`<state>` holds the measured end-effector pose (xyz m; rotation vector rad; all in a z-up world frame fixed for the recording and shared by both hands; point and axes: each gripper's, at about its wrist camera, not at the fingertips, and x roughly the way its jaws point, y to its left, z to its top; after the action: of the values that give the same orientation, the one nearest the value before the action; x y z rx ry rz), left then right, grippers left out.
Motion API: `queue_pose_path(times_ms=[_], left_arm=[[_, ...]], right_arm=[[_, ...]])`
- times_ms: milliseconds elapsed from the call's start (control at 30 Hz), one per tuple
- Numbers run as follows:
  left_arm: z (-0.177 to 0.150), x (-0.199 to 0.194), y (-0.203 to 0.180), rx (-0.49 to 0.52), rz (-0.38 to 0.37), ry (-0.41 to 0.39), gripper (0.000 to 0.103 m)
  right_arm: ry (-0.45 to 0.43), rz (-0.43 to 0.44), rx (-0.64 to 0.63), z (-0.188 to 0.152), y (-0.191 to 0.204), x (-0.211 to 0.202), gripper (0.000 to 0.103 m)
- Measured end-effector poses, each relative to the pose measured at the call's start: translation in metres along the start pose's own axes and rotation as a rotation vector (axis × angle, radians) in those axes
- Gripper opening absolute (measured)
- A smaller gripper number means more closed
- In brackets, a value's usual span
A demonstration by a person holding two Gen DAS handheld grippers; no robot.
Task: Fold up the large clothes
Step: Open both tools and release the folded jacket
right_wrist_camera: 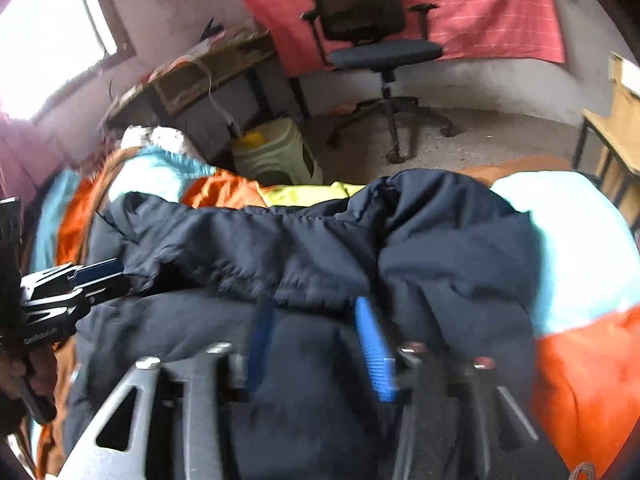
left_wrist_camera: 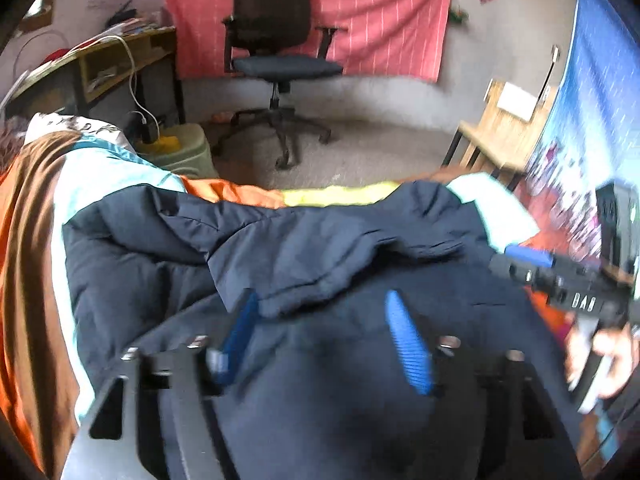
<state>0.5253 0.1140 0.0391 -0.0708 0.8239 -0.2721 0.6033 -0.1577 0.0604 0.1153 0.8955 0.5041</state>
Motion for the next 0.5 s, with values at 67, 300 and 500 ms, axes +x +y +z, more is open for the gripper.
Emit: queue_pose_path(times_ms=[67,300,500], left_arm=[[-0.004,-0.023,-0.004,-0.015,0.001,-0.025,0.072],[-0.023,-0.084,-0.024,-0.029,0.042,-0.08,0.089],[-0.054,-0.122,-0.043,-0.017,0.069,-0.14,0.096]], right_arm=[[-0.049,-0.016,0.017,-0.011,0.008,-0.03,0.07],[-0.138,-0.058,0.035,-0.044,0.039,-0.114,0.084],[-0.184,-0.044,0.002,-0.069,0.068,-0.153,0.09]])
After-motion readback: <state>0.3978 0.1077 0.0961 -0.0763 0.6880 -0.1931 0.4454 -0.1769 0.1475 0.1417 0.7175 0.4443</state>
